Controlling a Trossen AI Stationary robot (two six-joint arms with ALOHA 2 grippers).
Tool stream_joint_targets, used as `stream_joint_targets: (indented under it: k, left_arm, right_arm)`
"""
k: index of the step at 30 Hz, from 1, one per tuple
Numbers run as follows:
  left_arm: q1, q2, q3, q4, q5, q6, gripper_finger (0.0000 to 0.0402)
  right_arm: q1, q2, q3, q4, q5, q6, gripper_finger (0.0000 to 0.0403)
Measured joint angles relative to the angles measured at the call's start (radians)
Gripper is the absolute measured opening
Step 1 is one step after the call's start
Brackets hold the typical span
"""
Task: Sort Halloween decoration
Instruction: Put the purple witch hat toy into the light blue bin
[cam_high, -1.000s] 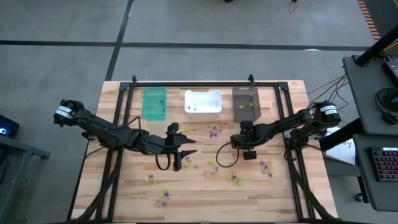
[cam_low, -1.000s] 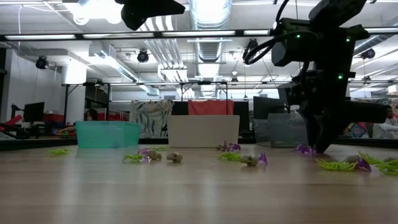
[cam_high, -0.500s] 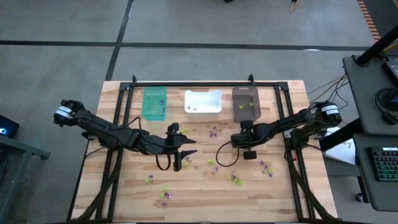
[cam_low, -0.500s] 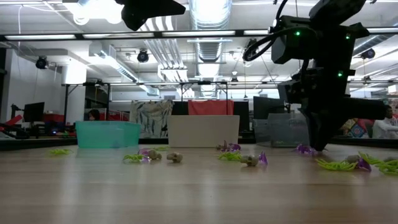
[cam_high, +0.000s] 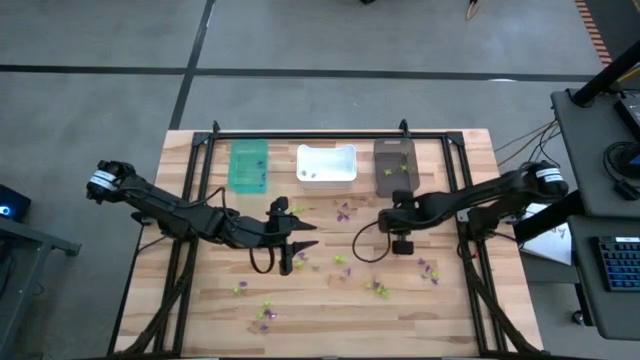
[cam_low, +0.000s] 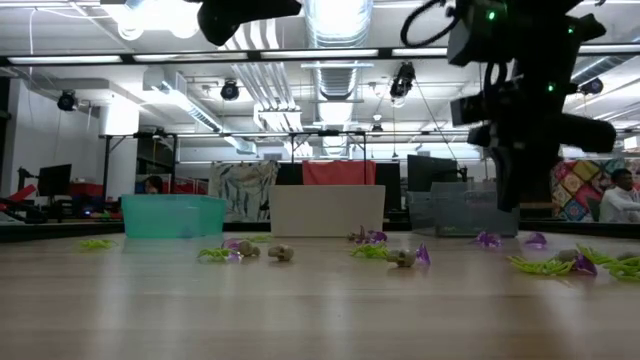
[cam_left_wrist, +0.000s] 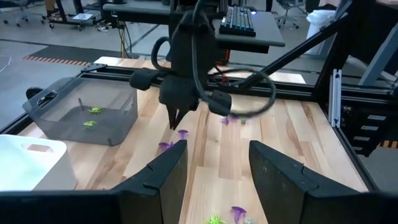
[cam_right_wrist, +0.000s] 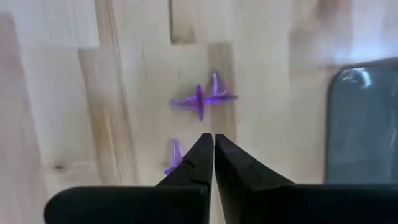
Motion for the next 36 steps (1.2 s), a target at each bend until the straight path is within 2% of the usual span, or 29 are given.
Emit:
stream_joint_targets:
  k: [3,7,12,22,27,32,36]
  left_arm:
    - [0.0,0.0,0.0,0.002,0.0,0.0,0.0155]
    - [0.0,0.0,0.0,0.001,0.001,-0.01,0.0155]
    - [0.0,0.0,0.0,0.0,0.002,-0.017,0.0155]
    - [0.0,0.0,0.0,0.0,0.002,-0.018,0.0155]
    - [0.0,0.0,0.0,-0.001,0.003,-0.018,0.0155]
    - [0.0,0.0,0.0,-0.002,0.003,-0.018,0.0155]
    - [0.0,0.0,0.0,-0.003,0.003,-0.018,0.0155]
  right_arm:
    - [0.0,-0.043,0.0,0.001,-0.004,0.032,0.0008]
    - [0.001,-0.066,0.0,-0.001,-0.085,0.05,0.0008]
    - [0.02,-0.051,0.002,-0.033,-0.098,0.04,0.002]
    - [0.021,0.06,0.002,-0.044,-0.087,0.062,0.0146]
    - [0.02,0.13,0.002,-0.043,-0.087,0.058,0.018]
    - [0.02,0.188,0.006,-0.038,-0.086,0.051,0.0177]
    - [0.017,0.219,0.007,-0.03,-0.093,0.045,0.0145]
